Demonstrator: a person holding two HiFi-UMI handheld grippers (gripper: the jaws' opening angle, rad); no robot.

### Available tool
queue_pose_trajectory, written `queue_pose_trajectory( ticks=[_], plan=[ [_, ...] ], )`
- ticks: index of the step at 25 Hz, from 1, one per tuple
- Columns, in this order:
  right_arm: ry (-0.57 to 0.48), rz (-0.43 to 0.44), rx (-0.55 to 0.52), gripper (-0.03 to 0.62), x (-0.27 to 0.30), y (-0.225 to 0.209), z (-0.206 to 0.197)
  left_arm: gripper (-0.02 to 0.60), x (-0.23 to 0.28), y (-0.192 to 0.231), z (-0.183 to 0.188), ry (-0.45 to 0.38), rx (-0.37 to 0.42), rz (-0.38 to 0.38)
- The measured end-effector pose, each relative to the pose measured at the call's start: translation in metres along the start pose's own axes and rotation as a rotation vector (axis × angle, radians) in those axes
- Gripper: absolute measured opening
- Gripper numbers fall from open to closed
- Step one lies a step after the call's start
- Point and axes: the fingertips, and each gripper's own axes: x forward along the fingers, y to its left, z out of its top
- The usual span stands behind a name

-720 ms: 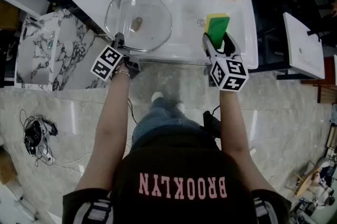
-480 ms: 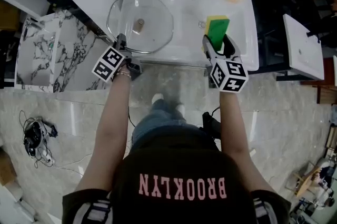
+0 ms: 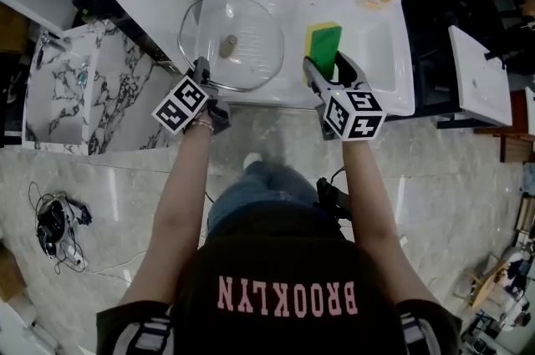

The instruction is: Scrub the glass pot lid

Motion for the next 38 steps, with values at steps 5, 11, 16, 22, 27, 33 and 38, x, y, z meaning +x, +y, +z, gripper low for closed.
queue_pose_trajectory(
  ticks=[5, 11, 16, 22, 27, 33, 38],
  plan=[
    [0.039, 0.144, 0.095, 0.285, 0.039, 0.048, 0.004, 0.041, 0.003, -0.001, 0.001, 0.021, -0.018, -0.027],
    [0.144, 0.269, 0.204, 0.285, 0.082, 0.096, -0.001, 0.041, 0.004, 0.000, 0.003, 0.026, -0.041, -0.036],
    [0.251, 0.365, 0.299, 0.285, 0.114, 0.137, -0.017, 0.041, 0.002, 0.000, 0.002, 0.029, -0.041, -0.038],
    [0.385, 0.358, 0.290, 0.285, 0.150, 0.160, -0.037, 0.041, 0.006, -0.001, 0.004, 0.025, -0.026, -0.035],
    [0.486, 0.334, 0.312, 0.285, 0.165, 0.173, -0.051, 0.041, 0.004, 0.002, 0.003, 0.030, -0.027, -0.024],
    [0.537, 0.356, 0.258, 0.285, 0.170, 0.182, -0.059, 0.041, 0.005, 0.005, 0.003, 0.025, -0.035, -0.008],
    [0.593, 0.369, 0.235, 0.285, 0.168, 0.182, -0.063, 0.041, 0.005, 0.005, 0.005, 0.022, -0.031, -0.002]
  ],
)
